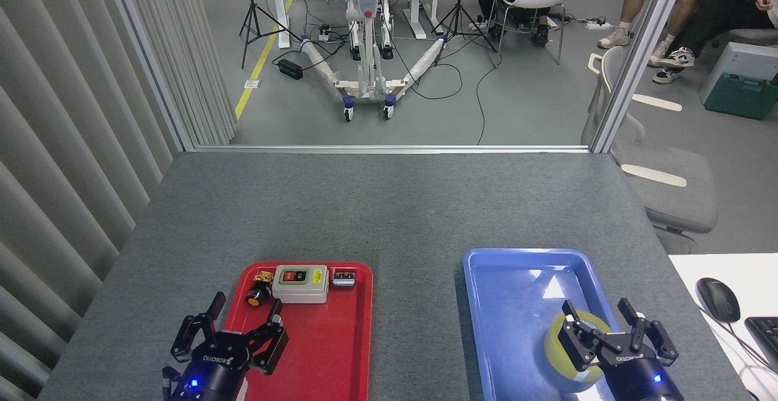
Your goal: Place and move tape with both arms
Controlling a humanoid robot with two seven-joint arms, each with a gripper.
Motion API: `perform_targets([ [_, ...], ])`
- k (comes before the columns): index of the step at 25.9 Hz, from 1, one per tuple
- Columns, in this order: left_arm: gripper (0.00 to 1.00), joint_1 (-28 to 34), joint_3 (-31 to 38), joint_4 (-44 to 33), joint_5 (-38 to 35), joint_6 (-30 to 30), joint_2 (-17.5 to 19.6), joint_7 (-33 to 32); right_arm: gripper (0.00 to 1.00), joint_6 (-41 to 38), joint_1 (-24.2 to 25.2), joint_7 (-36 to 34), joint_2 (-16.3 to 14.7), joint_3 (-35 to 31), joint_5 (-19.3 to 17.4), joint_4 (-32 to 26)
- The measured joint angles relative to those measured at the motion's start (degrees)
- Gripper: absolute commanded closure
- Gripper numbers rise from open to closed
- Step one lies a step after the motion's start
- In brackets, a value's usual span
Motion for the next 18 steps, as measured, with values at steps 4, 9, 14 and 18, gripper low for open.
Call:
perform_targets([
  [4, 0.0, 0.0, 0.1, 0.0, -0.2, 0.2, -0.3, -0.1, 0.0, 3.7, 1.0, -7.3, 1.7, -1.0, -0.5, 0.0],
  [9, 0.0, 0.0, 0.2, 0.0, -0.2, -0.1, -1.1, 0.9, 0.0, 6.4, 2.2, -9.2, 3.0, -1.3, -0.2, 0.1],
  [14, 0.0, 0.0, 0.5, 0.1, 0.0, -1.4, -1.6, 2.4, 0.0, 6.9, 2.3, -9.4, 3.1, -1.1, 0.5, 0.1],
  [18, 0.0, 0.1, 2.7, 0.0, 1.4, -2.2, -1.4, 2.4, 0.0, 6.8, 2.5, -9.2, 3.1, -0.4, 2.8, 0.1],
])
